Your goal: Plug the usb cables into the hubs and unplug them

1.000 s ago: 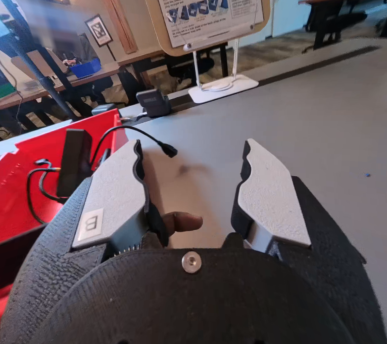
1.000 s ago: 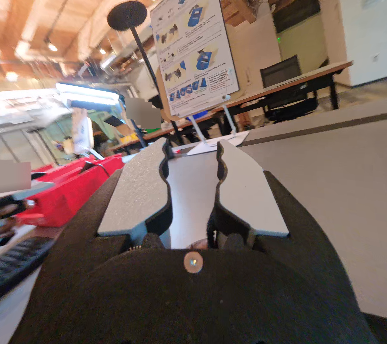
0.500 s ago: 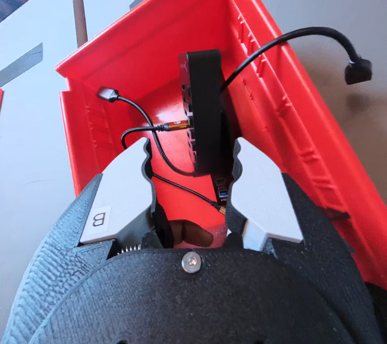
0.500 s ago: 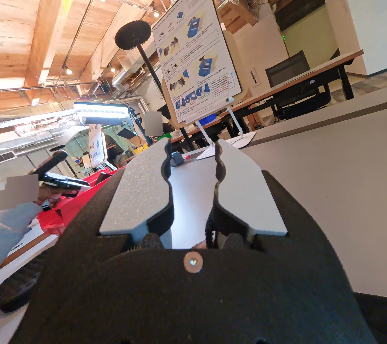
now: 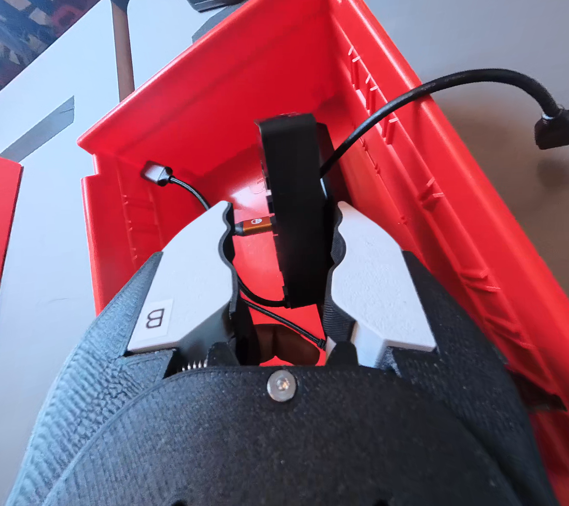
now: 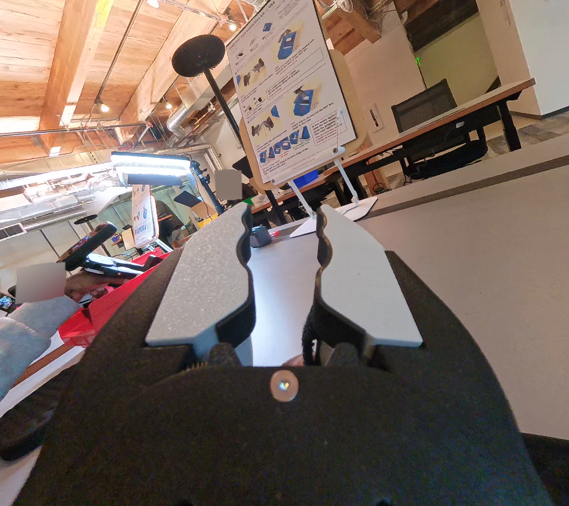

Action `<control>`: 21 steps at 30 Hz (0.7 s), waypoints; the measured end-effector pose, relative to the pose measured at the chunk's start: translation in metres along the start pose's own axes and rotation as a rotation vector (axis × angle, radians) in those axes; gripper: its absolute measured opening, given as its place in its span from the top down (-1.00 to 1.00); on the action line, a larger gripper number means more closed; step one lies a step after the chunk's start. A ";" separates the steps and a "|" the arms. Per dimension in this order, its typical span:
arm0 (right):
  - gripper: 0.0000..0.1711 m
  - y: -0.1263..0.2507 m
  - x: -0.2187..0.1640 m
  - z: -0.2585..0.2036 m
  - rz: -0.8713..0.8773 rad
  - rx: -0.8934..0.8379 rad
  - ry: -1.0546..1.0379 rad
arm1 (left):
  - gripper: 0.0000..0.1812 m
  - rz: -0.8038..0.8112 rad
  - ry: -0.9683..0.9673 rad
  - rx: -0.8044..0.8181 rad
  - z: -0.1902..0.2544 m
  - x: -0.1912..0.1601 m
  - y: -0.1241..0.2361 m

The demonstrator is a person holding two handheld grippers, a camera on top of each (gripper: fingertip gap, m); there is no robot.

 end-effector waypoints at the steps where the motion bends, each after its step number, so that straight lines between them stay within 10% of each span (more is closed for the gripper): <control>1: 0.53 0.000 0.000 0.000 0.000 0.000 0.001 | 0.39 0.006 -0.008 -0.002 0.001 0.001 -0.001; 10: 0.53 0.000 0.000 0.001 0.004 -0.003 -0.003 | 0.66 0.097 -0.019 0.053 0.004 0.011 0.004; 21: 0.53 0.000 0.000 0.000 0.004 -0.005 0.004 | 0.67 0.786 0.055 0.005 0.037 0.095 0.148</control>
Point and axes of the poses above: each gripper's, where its closed fingertips meet, y back along the fingers, x out of its top, z = x × y across the jaws, the point moved 1 cm from there along y, back along the fingers, and after that the axes turned 11 degrees about y, right-handed, at the moved point
